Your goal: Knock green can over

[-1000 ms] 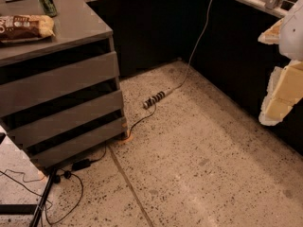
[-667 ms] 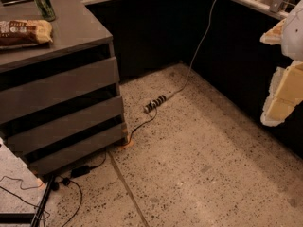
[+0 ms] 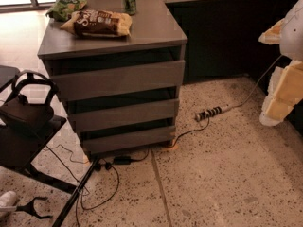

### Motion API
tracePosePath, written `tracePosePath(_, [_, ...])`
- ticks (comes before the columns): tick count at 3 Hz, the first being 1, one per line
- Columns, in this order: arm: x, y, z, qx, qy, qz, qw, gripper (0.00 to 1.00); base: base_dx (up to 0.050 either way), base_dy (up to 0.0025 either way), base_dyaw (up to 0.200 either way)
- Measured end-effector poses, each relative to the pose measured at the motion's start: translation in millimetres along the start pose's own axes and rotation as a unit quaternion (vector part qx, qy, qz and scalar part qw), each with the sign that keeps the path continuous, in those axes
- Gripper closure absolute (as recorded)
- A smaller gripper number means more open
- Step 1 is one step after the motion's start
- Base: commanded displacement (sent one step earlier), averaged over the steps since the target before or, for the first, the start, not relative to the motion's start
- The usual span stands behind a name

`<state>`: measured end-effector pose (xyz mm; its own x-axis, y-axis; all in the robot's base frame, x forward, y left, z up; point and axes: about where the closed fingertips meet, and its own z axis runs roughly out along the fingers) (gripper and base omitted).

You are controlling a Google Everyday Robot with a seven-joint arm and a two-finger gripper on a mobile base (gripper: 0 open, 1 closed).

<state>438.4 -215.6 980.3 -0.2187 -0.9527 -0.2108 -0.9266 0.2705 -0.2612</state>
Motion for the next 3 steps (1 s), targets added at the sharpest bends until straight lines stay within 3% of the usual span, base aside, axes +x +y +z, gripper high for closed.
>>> tracePosePath(3, [0.0,0.0,0.0,0.000,0.000,0.000,1.0000,0.00,0.049,-0.00002,0.000])
